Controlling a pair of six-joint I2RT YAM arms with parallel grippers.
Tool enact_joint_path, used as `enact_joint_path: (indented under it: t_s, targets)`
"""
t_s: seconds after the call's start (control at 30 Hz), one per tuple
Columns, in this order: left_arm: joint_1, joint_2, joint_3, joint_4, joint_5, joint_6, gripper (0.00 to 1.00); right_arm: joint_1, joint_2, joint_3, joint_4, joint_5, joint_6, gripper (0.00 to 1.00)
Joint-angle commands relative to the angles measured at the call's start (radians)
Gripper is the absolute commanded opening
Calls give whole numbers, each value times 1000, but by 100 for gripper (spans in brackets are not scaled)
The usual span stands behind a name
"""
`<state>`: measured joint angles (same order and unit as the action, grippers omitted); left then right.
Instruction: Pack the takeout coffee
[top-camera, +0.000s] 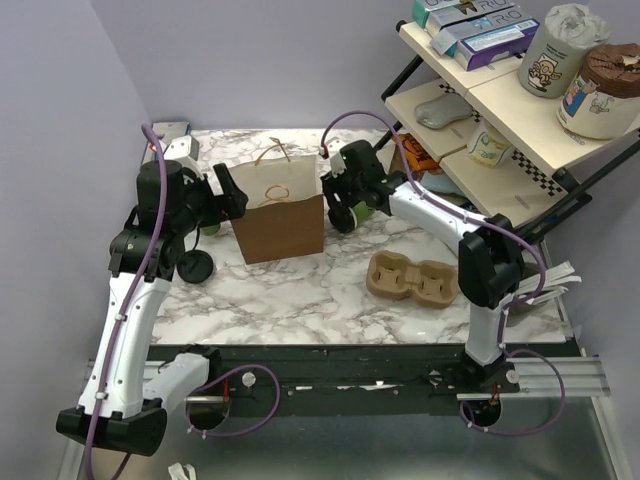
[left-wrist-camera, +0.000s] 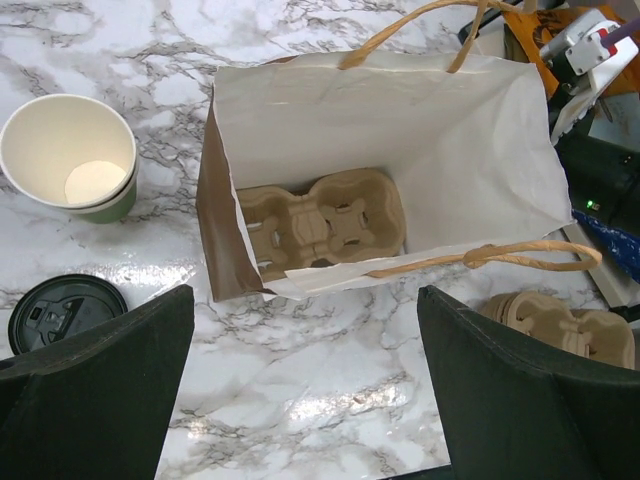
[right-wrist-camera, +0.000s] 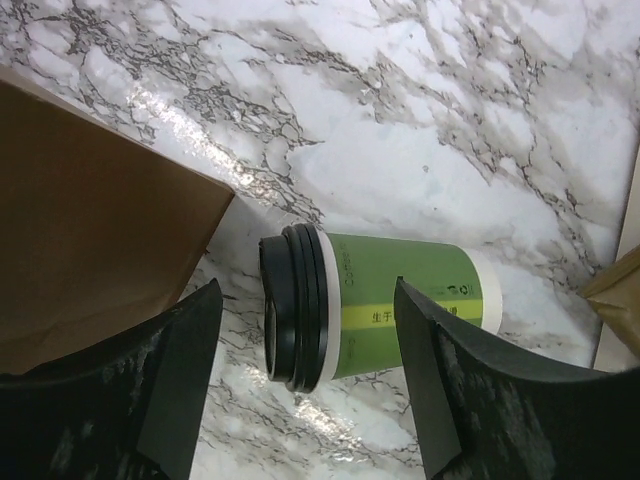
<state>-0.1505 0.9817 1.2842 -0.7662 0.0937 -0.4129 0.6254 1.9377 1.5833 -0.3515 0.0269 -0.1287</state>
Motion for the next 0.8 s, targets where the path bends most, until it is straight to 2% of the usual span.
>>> enact_joint_path:
  t_s: [0.0, 0.2, 0.33, 0.43, 0.63, 0.73, 0.77]
  targets:
    - [3, -37, 20, -35, -41, -15, 99, 4, 3, -49, 3, 62, 73, 76]
    - [3, -48, 7, -41, -38, -15, 99, 7, 17, -59, -63, 93, 84, 69]
    - [3, -48, 3, -39, -34, -14, 99, 13, 12, -83, -84, 210, 97, 64]
    - [5, -52, -2, -41, -37, -10, 99, 23, 3, -101, -115, 290, 98, 63]
    - [3, -55, -14, -35, -32, -12, 99, 31, -5, -134, -132, 306, 89, 61]
    - [3, -61, -20, -33, -34, -10, 99, 39, -6, -138, -139, 361, 89, 53]
    - [3, -64, -23, -31, -32, -13, 99, 43, -9, -134, -153, 384, 106, 45]
